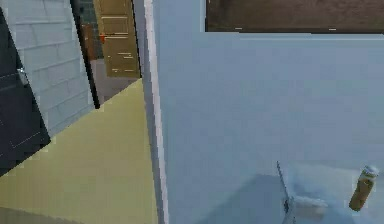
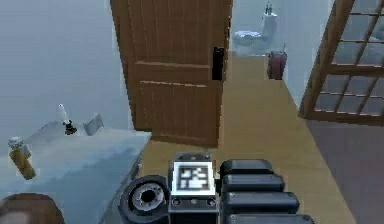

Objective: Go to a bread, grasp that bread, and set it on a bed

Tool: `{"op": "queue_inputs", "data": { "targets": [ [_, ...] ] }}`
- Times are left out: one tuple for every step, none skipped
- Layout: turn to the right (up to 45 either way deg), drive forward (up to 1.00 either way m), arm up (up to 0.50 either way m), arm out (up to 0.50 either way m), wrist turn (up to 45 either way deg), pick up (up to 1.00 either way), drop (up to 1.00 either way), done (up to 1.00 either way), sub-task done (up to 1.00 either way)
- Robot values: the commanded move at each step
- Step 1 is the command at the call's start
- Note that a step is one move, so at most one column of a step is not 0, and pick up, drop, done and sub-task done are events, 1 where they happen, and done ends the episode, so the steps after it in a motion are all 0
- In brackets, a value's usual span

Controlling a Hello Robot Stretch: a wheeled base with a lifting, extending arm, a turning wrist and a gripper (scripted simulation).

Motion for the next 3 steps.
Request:
{"op": "queue_inputs", "data": {
  "targets": [
    [-45.0, 0.0, 0.0, 0.0, 0.0, 0.0, 0.0, 0.0, 0.0],
    [-45.0, 0.0, 0.0, 0.0, 0.0, 0.0, 0.0, 0.0, 0.0],
    [-45.0, 0.0, 0.0, 0.0, 0.0, 0.0, 0.0, 0.0, 0.0]
  ]
}}
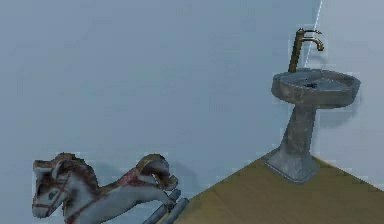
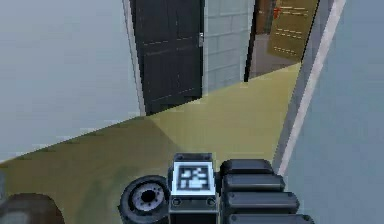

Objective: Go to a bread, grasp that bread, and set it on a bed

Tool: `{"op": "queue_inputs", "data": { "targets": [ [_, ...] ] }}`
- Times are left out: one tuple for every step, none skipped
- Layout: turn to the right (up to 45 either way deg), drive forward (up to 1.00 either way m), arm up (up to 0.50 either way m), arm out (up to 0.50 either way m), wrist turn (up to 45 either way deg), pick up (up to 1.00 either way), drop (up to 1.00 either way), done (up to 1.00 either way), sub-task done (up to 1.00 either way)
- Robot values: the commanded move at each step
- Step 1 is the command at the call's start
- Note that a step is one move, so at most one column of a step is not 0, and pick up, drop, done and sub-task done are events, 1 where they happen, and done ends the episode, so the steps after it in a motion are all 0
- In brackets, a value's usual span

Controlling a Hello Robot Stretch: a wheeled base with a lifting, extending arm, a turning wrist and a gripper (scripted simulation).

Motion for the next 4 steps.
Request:
{"op": "queue_inputs", "data": {
  "targets": [
    [0.0, 0.05, 0.0, 0.0, 0.0, 0.0, 0.0, 0.0, 0.0],
    [45.0, 0.0, 0.0, 0.0, 0.0, 0.0, 0.0, 0.0, 0.0],
    [39.0, 0.0, 0.0, 0.0, 0.0, 0.0, 0.0, 0.0, 0.0],
    [0.0, 1.0, 0.0, 0.0, 0.0, 0.0, 0.0, 0.0, 0.0]
  ]
}}
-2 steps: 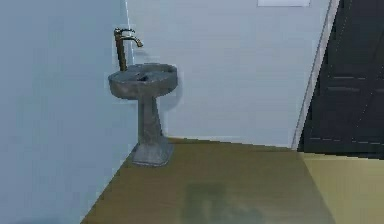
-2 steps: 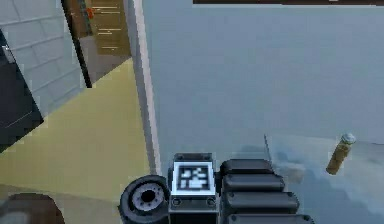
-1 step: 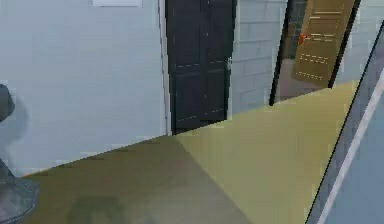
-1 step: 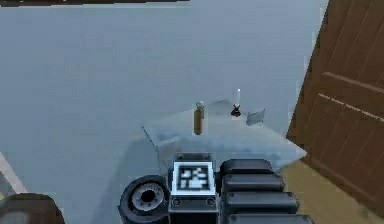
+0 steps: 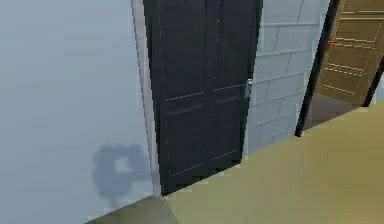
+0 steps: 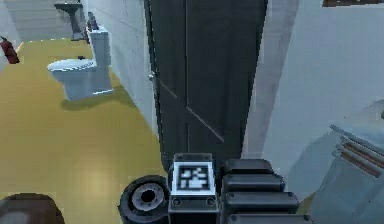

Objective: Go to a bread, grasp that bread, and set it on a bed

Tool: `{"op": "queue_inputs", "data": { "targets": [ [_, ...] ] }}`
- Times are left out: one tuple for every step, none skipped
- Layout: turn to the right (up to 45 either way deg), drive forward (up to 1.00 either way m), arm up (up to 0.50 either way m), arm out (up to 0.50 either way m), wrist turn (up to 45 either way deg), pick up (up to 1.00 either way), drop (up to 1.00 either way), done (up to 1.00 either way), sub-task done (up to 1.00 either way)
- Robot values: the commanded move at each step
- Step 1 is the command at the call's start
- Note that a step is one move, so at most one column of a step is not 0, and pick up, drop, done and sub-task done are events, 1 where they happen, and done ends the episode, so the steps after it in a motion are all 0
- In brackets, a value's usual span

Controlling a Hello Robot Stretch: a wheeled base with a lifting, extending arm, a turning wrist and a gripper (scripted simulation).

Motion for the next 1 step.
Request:
{"op": "queue_inputs", "data": {
  "targets": [
    [21.0, 0.0, 0.0, 0.0, 0.0, 0.0, 0.0, 0.0, 0.0]
  ]
}}
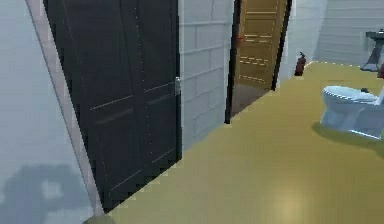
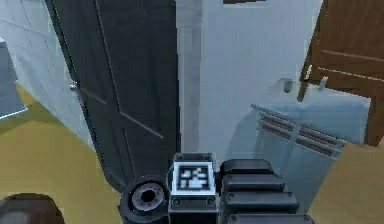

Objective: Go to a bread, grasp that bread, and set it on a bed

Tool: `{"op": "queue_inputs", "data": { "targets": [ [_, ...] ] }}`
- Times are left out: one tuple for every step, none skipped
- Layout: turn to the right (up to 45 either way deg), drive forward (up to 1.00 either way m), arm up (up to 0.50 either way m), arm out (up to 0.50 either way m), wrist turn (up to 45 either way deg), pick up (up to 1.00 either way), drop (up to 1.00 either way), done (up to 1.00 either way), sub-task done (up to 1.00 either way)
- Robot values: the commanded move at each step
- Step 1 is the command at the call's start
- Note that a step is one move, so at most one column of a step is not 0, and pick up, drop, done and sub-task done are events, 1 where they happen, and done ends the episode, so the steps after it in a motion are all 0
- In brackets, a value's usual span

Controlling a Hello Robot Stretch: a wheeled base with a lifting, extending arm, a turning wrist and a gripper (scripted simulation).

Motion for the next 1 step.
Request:
{"op": "queue_inputs", "data": {
  "targets": [
    [0.0, 0.15, 0.0, 0.0, 0.0, 0.0, 0.0, 0.0, 0.0]
  ]
}}
